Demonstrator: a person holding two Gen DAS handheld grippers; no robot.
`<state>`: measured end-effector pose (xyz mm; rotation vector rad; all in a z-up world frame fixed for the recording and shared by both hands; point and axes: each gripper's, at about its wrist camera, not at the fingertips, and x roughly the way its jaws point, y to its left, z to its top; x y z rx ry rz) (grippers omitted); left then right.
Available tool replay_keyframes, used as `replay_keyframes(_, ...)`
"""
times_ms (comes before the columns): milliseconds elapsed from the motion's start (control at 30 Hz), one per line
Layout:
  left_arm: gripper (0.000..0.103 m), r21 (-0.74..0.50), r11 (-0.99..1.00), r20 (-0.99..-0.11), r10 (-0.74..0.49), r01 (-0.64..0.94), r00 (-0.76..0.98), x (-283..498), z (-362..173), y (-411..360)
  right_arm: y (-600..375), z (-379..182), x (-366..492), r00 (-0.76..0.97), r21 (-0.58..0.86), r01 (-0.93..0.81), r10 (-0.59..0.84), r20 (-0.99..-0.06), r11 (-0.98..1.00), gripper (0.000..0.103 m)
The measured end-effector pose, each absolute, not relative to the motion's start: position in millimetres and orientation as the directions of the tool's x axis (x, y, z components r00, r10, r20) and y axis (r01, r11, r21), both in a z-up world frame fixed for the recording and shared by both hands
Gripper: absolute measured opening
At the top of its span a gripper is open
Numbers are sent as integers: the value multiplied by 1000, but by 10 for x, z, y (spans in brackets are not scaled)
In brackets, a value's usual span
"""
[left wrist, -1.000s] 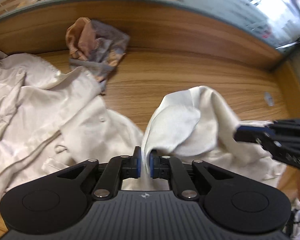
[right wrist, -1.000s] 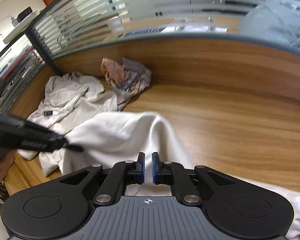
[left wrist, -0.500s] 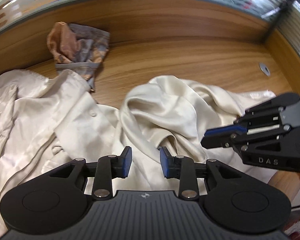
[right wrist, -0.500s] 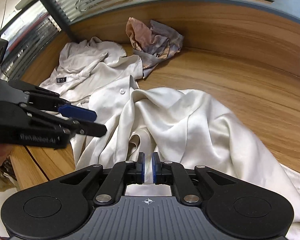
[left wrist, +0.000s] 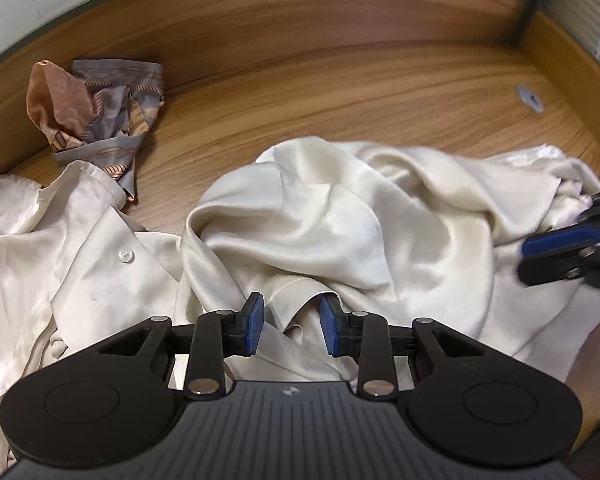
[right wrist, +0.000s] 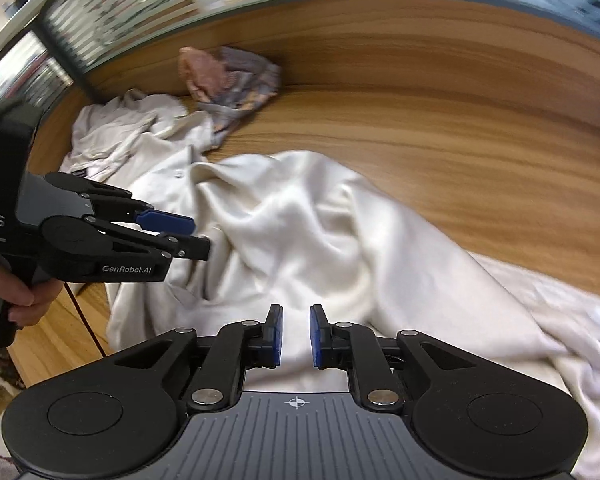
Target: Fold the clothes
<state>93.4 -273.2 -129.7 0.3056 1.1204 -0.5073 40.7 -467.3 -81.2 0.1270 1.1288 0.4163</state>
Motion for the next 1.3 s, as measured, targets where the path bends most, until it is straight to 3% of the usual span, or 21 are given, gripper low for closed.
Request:
replay_keyframes(200,33,-9,836,-900,-245,548,360,909,-1335,-2712,-4836,-814,296,371,297,-220,361,-855,929,16)
replay_keyframes(233,29,-3,833,-896,-248,554,368,910,-1332,-2711,-4830,-813,295,372,297,-220,362,-855,929,16)
replay_keyframes(267,7,-1,830,-895,-250,558,369,919,-1324,-2712,-4819,-812,294,372,299,-223,364,-854,928,16)
replay_keyframes(300,1,-8,831,-896,-253,557,365,937,-1293,-2713,-4810,-813,295,372,299,-228,367,-853,926,16)
replay_keyframes(767,1,-206,838,-840,-416,505,348,1211,-41,-2665,-4346,-429,259,407,329,-392,483,-776,859,16)
replay_keyframes(1000,1,-296,821,-822,-479,488,308,1224,304,-2687,-4157,-213,426,457,371,-417,544,-703,830,16)
replay_keyframes(1133,0,-283,819,-825,-474,499,308,1164,405,-2735,-4026,-212,546,506,291,-395,470,-723,872,17)
replay_keyframes(1300,0,-301,817,-827,-481,491,293,1129,417,-2740,-3890,-371,568,519,159,-397,364,-773,904,30)
